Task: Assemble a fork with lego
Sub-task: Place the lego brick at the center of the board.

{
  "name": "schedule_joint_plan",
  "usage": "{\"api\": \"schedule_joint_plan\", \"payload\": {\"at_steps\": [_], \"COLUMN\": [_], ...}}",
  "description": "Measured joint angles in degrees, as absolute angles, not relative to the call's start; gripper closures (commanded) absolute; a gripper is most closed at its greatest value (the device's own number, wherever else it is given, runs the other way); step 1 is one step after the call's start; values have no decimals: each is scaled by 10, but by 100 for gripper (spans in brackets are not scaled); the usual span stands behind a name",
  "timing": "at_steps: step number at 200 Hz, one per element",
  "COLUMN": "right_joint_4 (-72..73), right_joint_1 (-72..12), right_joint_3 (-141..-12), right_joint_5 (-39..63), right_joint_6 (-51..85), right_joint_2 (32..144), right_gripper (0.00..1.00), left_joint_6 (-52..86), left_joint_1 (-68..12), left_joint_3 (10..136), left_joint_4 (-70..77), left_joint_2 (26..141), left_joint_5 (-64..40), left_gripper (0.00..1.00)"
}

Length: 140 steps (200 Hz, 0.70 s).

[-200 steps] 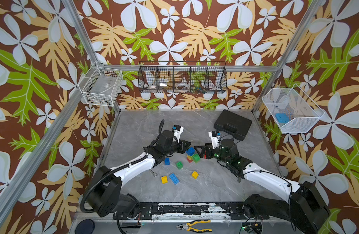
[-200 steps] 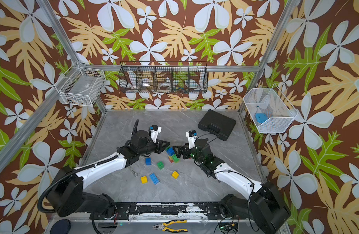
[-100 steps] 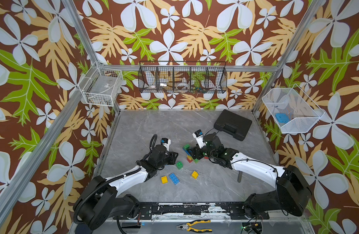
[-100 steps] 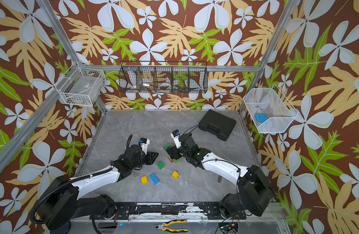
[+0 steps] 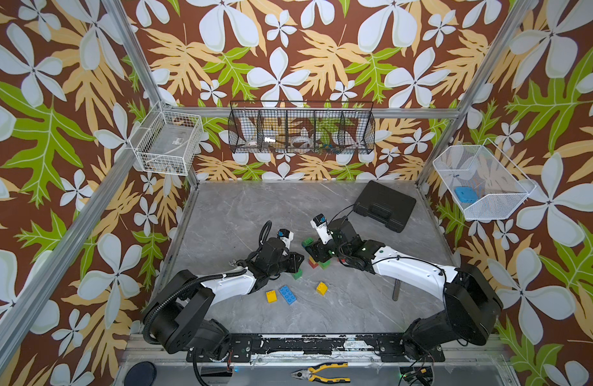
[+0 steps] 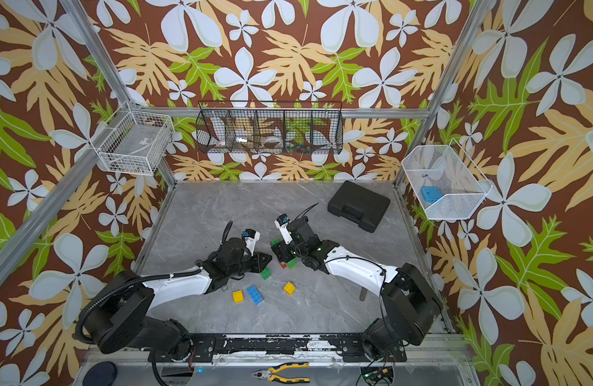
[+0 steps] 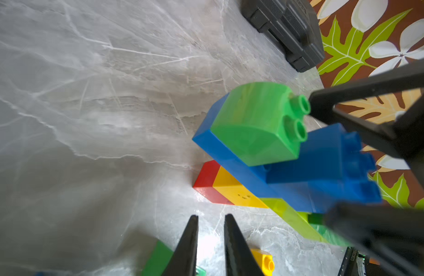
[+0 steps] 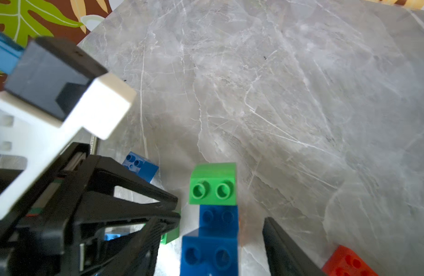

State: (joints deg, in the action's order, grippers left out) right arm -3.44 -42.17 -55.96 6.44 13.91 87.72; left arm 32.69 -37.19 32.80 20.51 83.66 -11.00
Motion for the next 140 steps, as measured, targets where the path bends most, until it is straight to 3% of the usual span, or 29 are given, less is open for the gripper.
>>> {"api": "schedule_joint_plan", "payload": {"at_steps": [61,140], "right_joint_4": [-32,64], "right_joint_1": [-390,-322], "right_joint_3": [-550,-509], "right_joint_5": [92,237], "right_joint_6": [164,234], "right_joint_2": [887,896], "right_gripper": [36,32], "left_joint_6": [327,329], "left_joint_1": [-393,-397], "left_joint_3": [339,349], "left_joint_4": [218,269], "left_joint_2": [888,943], "left_joint_5": [-126,-156], "left_gripper": [80,76]}}
